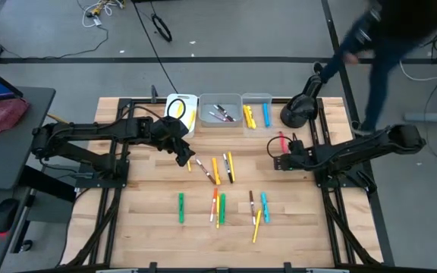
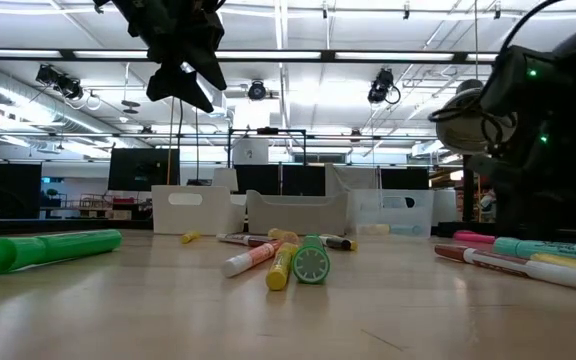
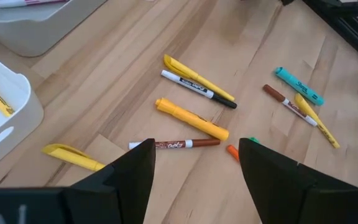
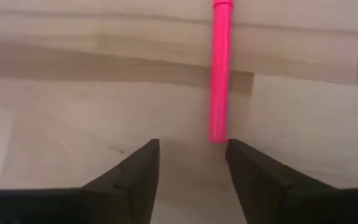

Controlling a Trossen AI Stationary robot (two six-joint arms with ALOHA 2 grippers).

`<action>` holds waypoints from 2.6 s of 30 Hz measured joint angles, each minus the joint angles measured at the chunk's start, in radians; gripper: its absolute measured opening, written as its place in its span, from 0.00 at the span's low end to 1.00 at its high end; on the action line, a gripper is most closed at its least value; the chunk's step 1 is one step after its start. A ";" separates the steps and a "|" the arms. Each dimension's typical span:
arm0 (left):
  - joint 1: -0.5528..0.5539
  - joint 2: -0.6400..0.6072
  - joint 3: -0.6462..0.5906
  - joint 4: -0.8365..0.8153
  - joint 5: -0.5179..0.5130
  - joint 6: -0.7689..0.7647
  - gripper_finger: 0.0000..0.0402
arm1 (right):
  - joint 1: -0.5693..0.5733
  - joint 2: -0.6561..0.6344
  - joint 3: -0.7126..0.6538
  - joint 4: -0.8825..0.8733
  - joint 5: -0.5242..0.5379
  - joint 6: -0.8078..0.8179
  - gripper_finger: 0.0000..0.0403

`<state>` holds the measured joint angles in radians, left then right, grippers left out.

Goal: Pick & Place Markers
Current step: Put the pink pen into the white bin

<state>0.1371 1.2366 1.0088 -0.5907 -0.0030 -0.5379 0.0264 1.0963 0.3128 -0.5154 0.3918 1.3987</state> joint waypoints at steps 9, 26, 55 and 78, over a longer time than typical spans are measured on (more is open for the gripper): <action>0.000 0.000 0.000 0.004 0.000 0.000 0.59 | -0.001 0.000 -0.044 0.020 0.043 -0.072 0.19; -0.001 0.000 0.000 0.004 0.001 -0.019 0.59 | 0.045 0.007 0.101 -0.053 -0.340 -0.229 0.00; -0.001 0.000 0.000 0.003 0.001 0.000 0.59 | 0.088 0.022 0.016 0.342 -0.066 -0.782 0.51; -0.001 0.000 0.000 0.072 0.001 0.001 0.59 | 0.086 0.090 -0.098 0.557 -0.131 -0.831 0.07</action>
<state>0.1360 1.2366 1.0084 -0.5190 -0.0021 -0.5373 0.1126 1.1864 0.2143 0.0415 0.2612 0.5674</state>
